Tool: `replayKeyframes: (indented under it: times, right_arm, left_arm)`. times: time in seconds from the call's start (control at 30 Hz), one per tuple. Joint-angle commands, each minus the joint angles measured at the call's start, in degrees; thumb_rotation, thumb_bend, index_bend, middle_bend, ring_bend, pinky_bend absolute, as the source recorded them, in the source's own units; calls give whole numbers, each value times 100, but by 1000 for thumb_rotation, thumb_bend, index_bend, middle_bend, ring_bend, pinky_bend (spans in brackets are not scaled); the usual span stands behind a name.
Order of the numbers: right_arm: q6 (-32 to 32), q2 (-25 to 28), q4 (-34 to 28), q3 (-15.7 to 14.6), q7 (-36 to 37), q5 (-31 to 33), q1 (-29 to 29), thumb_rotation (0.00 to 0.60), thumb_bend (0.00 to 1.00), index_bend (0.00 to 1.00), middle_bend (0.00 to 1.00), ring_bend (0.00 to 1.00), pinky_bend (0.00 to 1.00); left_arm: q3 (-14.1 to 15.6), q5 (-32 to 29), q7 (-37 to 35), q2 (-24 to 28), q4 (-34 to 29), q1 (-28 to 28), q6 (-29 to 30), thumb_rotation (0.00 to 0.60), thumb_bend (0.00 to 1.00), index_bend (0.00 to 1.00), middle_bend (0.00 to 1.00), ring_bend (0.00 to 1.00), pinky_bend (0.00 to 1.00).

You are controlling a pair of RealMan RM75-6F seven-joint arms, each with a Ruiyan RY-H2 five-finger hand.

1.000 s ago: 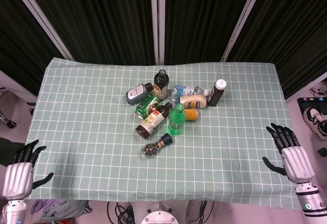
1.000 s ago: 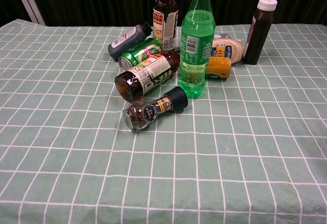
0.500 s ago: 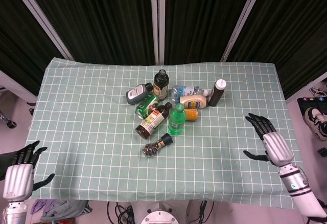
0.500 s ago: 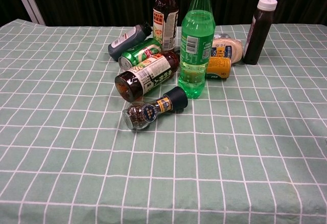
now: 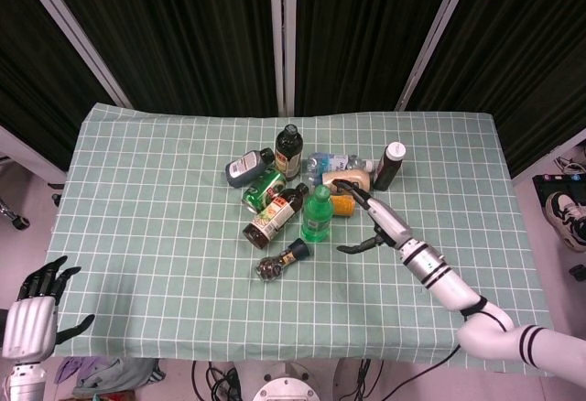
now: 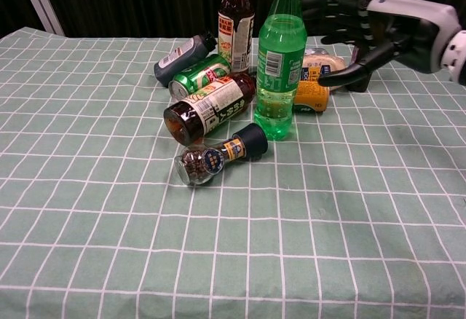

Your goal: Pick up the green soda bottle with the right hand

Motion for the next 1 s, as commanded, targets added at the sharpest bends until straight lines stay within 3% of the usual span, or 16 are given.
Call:
replayKeyframes:
  times: [0.03,0.17,0.23,0.3,0.37,0.47,0.53,0.6,0.77,1.0]
  right_arm:
    - [-162,-329,301,126,147,135,237,600,0,0,0,0,2]
    - [-218,-677,634,189,152,251,427,600,6,0,30,0,61]
    - [-159,-931,858,242,7,361,486,600,78,13,120,32,169]
    - [-93,-1176,1036,268,-46,420,537,600,207,94,226,113,291]
    - [28,-1379,1206,277,-70,413,568,600,425,284,352,244,446]
    - [385,-1483,1225,246,16,265,501,600,676,544,515,414,626]
    - [813,-1433,1082,214,90,79,375,600,739,639,581,476,700]
    - [1204,-1287,829,187,157,-107,253,600,754,695,621,511,747]
    - [1925,-772,-264,230,-22,-485,58,600,750,716,635,529,772]
    - [2144,-643,-1448,394,-487,-814,264,600,734,720,635,529,772]
  left_arm:
    - [-9,-51,-44,8,35,5,-28,600,0,241,110,113,160]
    - [-14,-100,-108,6,85,24,-31,600,0,241,110,113,160]
    - [-6,-110,-136,-2,116,37,-30,600,0,241,110,113,160]
    - [2,-114,-155,-10,135,49,-25,600,0,241,110,113,160]
    - [9,-108,-186,-11,146,68,1,600,0,241,110,113,160]
    - [30,-84,-240,-14,161,116,68,600,0,241,110,113,160]
    - [46,-93,-291,-16,185,164,116,600,0,242,110,113,160]
    - [61,-106,-314,-16,208,194,130,600,0,243,110,113,160]
    - [73,-16,-311,-29,200,212,195,600,0,243,110,113,160]
    - [96,61,-278,-39,169,266,294,600,0,243,110,113,160]
